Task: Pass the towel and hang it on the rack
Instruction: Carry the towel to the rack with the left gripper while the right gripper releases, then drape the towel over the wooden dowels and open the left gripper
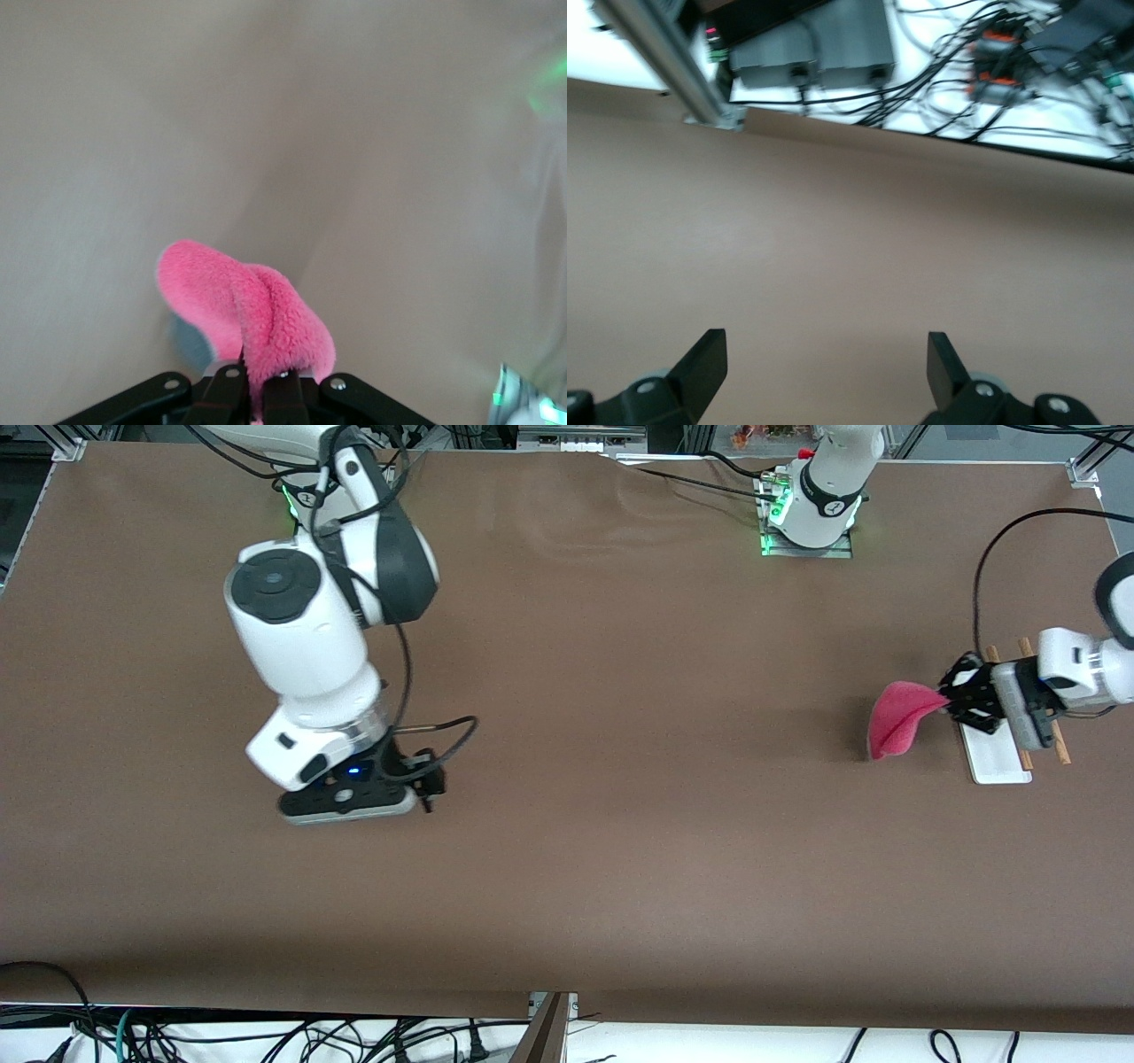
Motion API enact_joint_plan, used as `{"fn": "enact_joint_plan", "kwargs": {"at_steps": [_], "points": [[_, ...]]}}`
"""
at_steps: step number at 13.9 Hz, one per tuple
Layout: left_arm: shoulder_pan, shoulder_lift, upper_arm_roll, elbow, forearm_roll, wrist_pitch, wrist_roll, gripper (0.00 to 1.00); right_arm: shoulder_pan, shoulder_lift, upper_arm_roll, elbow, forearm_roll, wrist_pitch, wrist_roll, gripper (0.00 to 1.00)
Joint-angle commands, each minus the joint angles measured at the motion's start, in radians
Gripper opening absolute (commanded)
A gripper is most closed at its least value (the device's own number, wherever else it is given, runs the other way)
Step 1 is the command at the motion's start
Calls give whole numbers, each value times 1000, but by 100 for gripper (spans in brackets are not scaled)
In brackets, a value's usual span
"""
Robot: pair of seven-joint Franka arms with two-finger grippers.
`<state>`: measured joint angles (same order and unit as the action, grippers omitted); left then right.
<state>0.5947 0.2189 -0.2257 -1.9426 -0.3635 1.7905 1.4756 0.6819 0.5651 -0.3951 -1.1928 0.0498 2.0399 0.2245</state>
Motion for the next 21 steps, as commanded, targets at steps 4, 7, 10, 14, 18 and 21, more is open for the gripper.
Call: {"fn": "enact_joint_plan", "kwargs": {"at_steps": [4,7,10,14,18,21], "points": [[180,129,-15,183,167,-52,233,0,-141,-163,-12,-125,9,-177,-105,100],[224,174,-15,276,262,-94,262,0,-379,-322,200,-275,-5,-259,-105,100],[254,240,-15,335,299,-112,311,0,-508,-431,277,-394,-10,-263,-106,100],[267,303,20,389,302,-108,376,0,-613,-530,306,-453,-11,-331,-105,100],[267,329,57,425,301,-106,445,0,-634,-551,306,-455,-24,-363,-120,100],[267,347,69,427,301,-97,447,13,-634,-556,331,-444,-97,-394,-177,100]]}}
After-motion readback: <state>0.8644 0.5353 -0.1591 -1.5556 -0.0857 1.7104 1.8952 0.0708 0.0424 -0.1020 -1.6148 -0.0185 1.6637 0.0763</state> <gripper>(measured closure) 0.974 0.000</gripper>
